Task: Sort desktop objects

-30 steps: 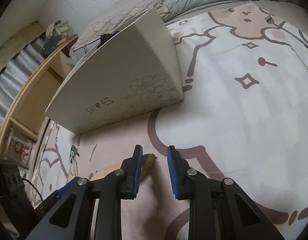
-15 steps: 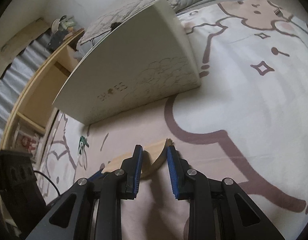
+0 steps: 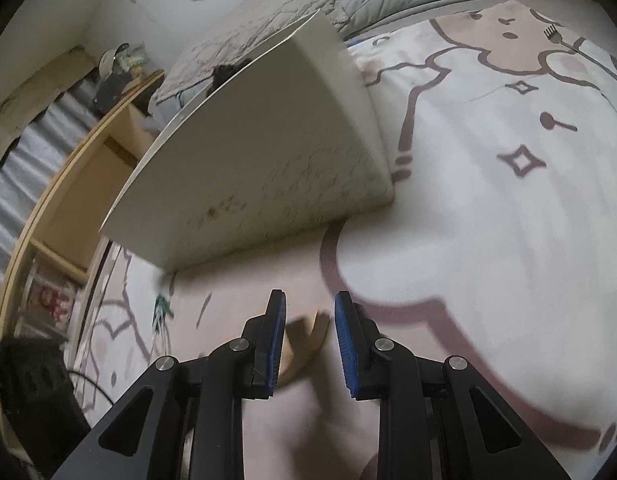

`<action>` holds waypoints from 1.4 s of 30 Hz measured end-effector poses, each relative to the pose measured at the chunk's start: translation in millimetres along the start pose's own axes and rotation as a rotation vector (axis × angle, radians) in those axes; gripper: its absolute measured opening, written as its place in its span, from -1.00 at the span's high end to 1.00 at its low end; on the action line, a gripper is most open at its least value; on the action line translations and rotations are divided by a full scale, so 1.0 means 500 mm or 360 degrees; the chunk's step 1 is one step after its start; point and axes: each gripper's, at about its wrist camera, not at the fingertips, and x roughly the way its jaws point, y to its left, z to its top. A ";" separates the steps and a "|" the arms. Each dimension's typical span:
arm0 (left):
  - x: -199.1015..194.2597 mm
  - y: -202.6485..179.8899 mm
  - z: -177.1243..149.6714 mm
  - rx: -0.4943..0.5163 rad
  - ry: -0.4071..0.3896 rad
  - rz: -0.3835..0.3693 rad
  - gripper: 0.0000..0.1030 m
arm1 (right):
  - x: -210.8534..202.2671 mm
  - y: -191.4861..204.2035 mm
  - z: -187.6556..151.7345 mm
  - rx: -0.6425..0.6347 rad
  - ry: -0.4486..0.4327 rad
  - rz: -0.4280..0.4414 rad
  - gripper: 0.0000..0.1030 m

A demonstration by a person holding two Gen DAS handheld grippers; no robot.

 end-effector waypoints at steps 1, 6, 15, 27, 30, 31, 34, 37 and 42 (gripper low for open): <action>-0.001 0.000 -0.001 -0.0001 0.0000 -0.0002 0.36 | 0.003 -0.001 0.004 -0.0005 -0.0008 -0.0003 0.50; -0.001 -0.002 0.001 0.0020 -0.0012 0.0015 0.36 | 0.021 0.005 0.000 -0.0056 0.0043 0.0017 0.50; -0.006 -0.015 -0.006 0.0113 -0.0027 0.0113 0.36 | 0.015 0.008 -0.019 -0.0040 0.0031 0.0021 0.50; -0.032 -0.002 -0.015 0.0161 0.0083 0.0251 0.36 | 0.015 0.041 -0.044 -0.0086 0.0110 0.0111 0.50; -0.041 0.002 -0.021 0.0187 0.0091 0.0262 0.36 | 0.018 0.055 -0.058 -0.0114 0.0168 0.0169 0.50; -0.041 0.003 -0.022 0.0188 0.0092 0.0266 0.36 | 0.016 0.060 -0.062 -0.0135 0.0167 0.0164 0.50; -0.041 0.009 -0.023 0.0169 0.0093 0.0254 0.36 | 0.012 0.066 -0.063 -0.0170 0.0155 0.0144 0.50; -0.041 0.013 -0.020 0.0157 0.0085 0.0263 0.36 | 0.006 0.051 -0.058 -0.0111 0.0138 0.0134 0.50; -0.044 0.034 -0.005 0.0105 0.0042 0.0368 -0.06 | 0.000 0.033 -0.050 -0.0061 0.0115 0.0116 0.50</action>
